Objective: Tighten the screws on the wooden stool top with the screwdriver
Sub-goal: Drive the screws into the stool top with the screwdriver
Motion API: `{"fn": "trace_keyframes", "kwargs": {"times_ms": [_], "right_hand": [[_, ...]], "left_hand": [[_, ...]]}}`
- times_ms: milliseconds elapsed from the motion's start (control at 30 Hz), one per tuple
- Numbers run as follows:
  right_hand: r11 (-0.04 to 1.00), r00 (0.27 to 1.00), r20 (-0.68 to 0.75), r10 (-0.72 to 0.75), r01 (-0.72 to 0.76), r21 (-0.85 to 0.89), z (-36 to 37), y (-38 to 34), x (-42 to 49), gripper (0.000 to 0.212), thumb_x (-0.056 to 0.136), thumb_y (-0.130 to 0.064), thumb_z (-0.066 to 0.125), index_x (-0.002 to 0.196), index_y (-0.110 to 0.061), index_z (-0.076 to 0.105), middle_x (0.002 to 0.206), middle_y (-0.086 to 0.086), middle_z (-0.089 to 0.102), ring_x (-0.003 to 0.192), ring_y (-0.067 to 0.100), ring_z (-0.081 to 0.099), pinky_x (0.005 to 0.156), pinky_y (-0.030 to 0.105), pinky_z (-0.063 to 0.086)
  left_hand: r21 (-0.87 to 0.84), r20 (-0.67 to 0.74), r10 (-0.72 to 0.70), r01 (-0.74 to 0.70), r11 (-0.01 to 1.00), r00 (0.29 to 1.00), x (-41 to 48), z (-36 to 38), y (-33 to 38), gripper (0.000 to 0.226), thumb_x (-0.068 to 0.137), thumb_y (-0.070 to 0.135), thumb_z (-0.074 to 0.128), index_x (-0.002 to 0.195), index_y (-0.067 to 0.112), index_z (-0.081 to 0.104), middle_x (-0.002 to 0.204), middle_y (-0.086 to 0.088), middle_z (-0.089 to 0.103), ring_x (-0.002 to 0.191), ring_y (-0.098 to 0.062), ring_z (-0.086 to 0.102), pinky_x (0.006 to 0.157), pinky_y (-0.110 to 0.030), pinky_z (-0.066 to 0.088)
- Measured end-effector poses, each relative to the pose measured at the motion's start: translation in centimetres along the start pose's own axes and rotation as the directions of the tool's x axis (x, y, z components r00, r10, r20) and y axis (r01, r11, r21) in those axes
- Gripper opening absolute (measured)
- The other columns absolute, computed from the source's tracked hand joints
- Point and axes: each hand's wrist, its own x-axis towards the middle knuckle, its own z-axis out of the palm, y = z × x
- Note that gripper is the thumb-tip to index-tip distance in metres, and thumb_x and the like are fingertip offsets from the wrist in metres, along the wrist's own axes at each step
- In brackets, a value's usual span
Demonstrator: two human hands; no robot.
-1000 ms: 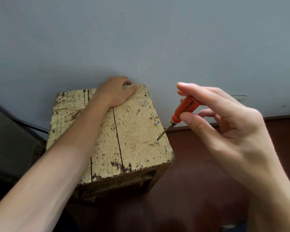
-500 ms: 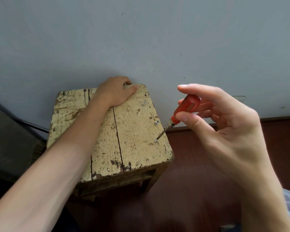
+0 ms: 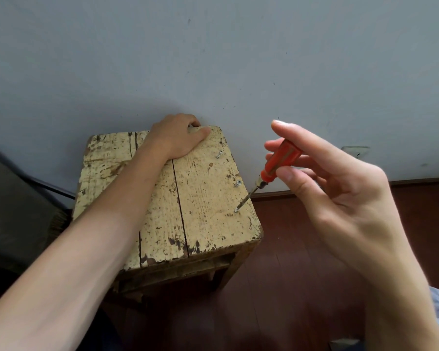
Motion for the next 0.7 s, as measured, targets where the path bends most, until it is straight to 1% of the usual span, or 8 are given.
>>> {"fn": "trace_keyframes", "kwargs": {"times_ms": [100, 200, 267, 367, 467, 500, 633, 700], "right_hand": [[0.999, 0.998, -0.055, 0.000, -0.002, -0.034, 0.2, 0.2, 0.1, 0.050, 0.102, -0.009, 0.071, 0.146, -0.033, 0.065, 0.119, -0.008, 0.076, 0.111, 0.021, 0.077, 0.094, 0.042, 0.061], [0.998, 0.994, -0.109, 0.001, -0.008, -0.066, 0.5, 0.4, 0.2, 0.048, 0.099, -0.015, 0.076, 0.140, -0.037, 0.066, 0.114, -0.009, 0.076, 0.106, 0.020, 0.078, 0.087, 0.052, 0.060], [0.997, 0.992, -0.124, 0.004, -0.013, -0.073, 0.7, 0.4, 0.2, 0.050, 0.099, -0.016, 0.077, 0.142, -0.039, 0.065, 0.114, -0.009, 0.075, 0.106, 0.021, 0.078, 0.086, 0.052, 0.059], [0.999, 0.997, -0.082, 0.001, -0.005, -0.050, 0.5, 0.3, 0.1, 0.052, 0.101, -0.016, 0.073, 0.148, -0.037, 0.063, 0.116, -0.007, 0.074, 0.110, 0.023, 0.076, 0.087, 0.048, 0.059], [1.000, 0.999, 0.030, 0.017, -0.017, 0.006, -0.5, -0.1, -0.1, 0.053, 0.105, -0.016, 0.067, 0.155, -0.032, 0.057, 0.136, -0.009, 0.071, 0.131, 0.022, 0.068, 0.100, 0.042, 0.059], [0.999, 0.999, 0.050, 0.022, -0.023, 0.026, -0.8, -0.3, -0.1, 0.053, 0.105, -0.015, 0.065, 0.155, -0.032, 0.058, 0.138, -0.009, 0.071, 0.133, 0.021, 0.068, 0.104, 0.041, 0.058], [0.994, 0.998, 0.048, 0.038, -0.043, 0.102, -0.7, -0.6, -0.1, 0.051, 0.104, -0.007, 0.063, 0.147, -0.033, 0.063, 0.135, -0.009, 0.074, 0.120, 0.021, 0.075, 0.104, 0.030, 0.057], [0.994, 0.999, 0.035, 0.036, -0.040, 0.098, -0.5, -0.6, -0.1, 0.048, 0.103, -0.007, 0.065, 0.144, -0.034, 0.065, 0.132, -0.009, 0.075, 0.119, 0.021, 0.075, 0.102, 0.030, 0.058]], "left_hand": [[0.002, -0.003, 0.004, -0.004, 1.000, 1.000, 0.0, 0.0, 0.0, 0.056, 0.089, 0.077, 0.047, 0.117, 0.034, 0.068, 0.125, 0.003, 0.067, 0.113, -0.024, 0.060, 0.085, -0.037, 0.044], [0.005, -0.006, 0.004, -0.004, 1.000, 1.000, 0.0, 0.0, 0.0, 0.055, 0.089, 0.076, 0.047, 0.117, 0.034, 0.068, 0.125, 0.004, 0.067, 0.113, -0.024, 0.061, 0.084, -0.036, 0.042], [0.000, -0.004, 0.000, 0.000, 1.000, 1.000, 0.1, 0.1, -0.1, 0.055, 0.089, 0.076, 0.047, 0.117, 0.034, 0.068, 0.126, 0.003, 0.067, 0.114, -0.024, 0.061, 0.084, -0.036, 0.042], [-0.004, 0.002, -0.005, 0.005, 1.000, 1.000, 0.1, 0.1, -0.1, 0.057, 0.088, 0.077, 0.047, 0.119, 0.034, 0.067, 0.128, 0.003, 0.066, 0.115, -0.025, 0.060, 0.085, -0.036, 0.043], [-0.011, 0.001, -0.004, 0.004, 1.000, 1.000, 0.1, 0.1, -0.2, 0.057, 0.088, 0.078, 0.047, 0.118, 0.034, 0.067, 0.127, 0.003, 0.066, 0.114, -0.025, 0.060, 0.085, -0.037, 0.043], [-0.011, -0.001, -0.003, 0.003, 1.000, 1.000, 0.1, 0.1, -0.2, 0.057, 0.088, 0.078, 0.046, 0.118, 0.034, 0.067, 0.126, 0.003, 0.067, 0.114, -0.025, 0.060, 0.085, -0.037, 0.043], [0.002, 0.000, 0.010, -0.010, 1.000, 1.000, 0.1, 0.1, -0.1, 0.058, 0.088, 0.078, 0.045, 0.118, 0.033, 0.068, 0.125, 0.003, 0.067, 0.112, -0.024, 0.060, 0.088, -0.040, 0.047], [0.004, -0.003, 0.010, -0.010, 1.000, 1.000, 0.2, 0.1, -0.2, 0.058, 0.088, 0.078, 0.045, 0.118, 0.033, 0.067, 0.124, 0.004, 0.067, 0.111, -0.024, 0.060, 0.087, -0.040, 0.047]]}}
